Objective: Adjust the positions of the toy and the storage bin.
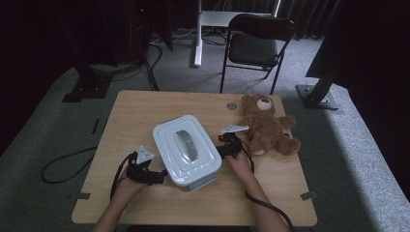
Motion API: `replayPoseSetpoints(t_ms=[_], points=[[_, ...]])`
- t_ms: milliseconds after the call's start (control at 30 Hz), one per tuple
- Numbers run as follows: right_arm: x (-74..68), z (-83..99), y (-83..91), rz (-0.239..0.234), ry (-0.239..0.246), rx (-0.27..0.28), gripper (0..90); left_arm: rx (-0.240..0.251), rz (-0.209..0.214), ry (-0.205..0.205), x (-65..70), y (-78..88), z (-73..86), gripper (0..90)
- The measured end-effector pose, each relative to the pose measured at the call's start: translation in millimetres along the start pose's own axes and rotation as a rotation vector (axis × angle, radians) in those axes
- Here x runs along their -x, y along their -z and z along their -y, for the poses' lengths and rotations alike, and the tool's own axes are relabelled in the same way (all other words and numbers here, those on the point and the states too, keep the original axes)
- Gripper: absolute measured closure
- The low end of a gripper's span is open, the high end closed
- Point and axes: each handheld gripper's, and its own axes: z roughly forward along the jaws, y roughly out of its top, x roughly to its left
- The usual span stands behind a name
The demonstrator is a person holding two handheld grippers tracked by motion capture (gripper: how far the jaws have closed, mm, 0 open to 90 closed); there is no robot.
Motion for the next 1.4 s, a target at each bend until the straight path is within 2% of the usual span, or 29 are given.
replayPoseSetpoints(t_ms=[133, 167, 200, 233, 300, 333, 400, 467, 600, 633, 733, 767, 1033, 1167, 1267, 1333, 1400], points=[[4.3, 2.5, 4.5, 0.031, -0.002, -0.017, 13.4, 0.016, 0.008, -0.031, 4.8, -2.0, 2.6, 3.0], [4.1, 4.2, 6.2, 0.064, 0.010, -0.018, 13.5, 0.004, 0.013, -0.039, 6.3, -1.0, 7.6, 3.0], [2.5, 11.8, 10.3, 0.117, 0.039, -0.013, 13.5, 0.002, 0.019, -0.032, 4.9, 0.4, 10.2, 2.9], [1.8, 15.5, 12.3, 0.125, 0.052, -0.003, 13.5, 0.005, 0.022, -0.026, 2.8, 2.3, 13.0, 2.9], [1.2, 22.6, 16.2, 0.121, 0.067, 0.005, 13.5, 0.005, 0.017, -0.001, -1.6, 6.3, 18.2, 3.0], [1.2, 22.6, 16.2, 0.121, 0.067, 0.005, 13.5, 0.005, 0.017, -0.001, -1.6, 6.3, 18.2, 3.0], [-1.2, 32.4, 21.5, 0.106, 0.074, 0.014, 13.5, 0.008, -0.003, 0.026, -7.0, 11.0, 23.9, 2.9], [-3.9, 38.2, 25.2, 0.106, 0.090, 0.018, 13.5, 0.010, -0.023, 0.025, -10.3, 14.7, 28.0, 2.9], [-8.0, 47.1, 32.2, 0.117, 0.118, 0.017, 13.2, 0.034, -0.014, 0.043, -16.5, 21.6, 35.9, 2.9], [-11.2, 54.5, 40.7, 0.117, 0.126, 0.023, 13.0, 0.005, -0.020, 0.043, -19.8, 24.4, 39.6, 3.0], [-12.7, 60.1, 48.0, 0.110, 0.129, 0.029, 13.0, -0.004, -0.021, 0.046, -23.7, 28.5, 45.0, 3.0], [-12.7, 65.7, 55.9, 0.118, 0.133, 0.035, 13.0, -0.013, -0.026, 0.060, -27.5, 30.9, 49.2, 3.0], [-7.4, 84.2, 81.3, 0.159, 0.132, 0.033, 12.9, -0.041, -0.036, 0.103, -42.3, 42.3, 59.4, 3.0], [-0.5, 93.6, 92.6, 0.177, 0.111, 0.033, 12.9, -0.056, -0.042, 0.090, -42.3, 46.7, 60.4, 3.0], [2.6, 98.8, 98.6, 0.183, 0.099, 0.033, 12.8, -0.059, -0.047, 0.096, -41.7, 49.4, 60.4, 3.0], [5.4, 108.5, 111.6, 0.233, 0.098, 0.039, 12.6, -0.063, -0.050, 0.093, -40.7, 52.8, 59.9, 3.0], [6.7, 110.8, 114.7, 0.244, 0.097, 0.040, 12.6, -0.067, -0.050, 0.090, -39.5, 55.2, 59.2, 3.1]])
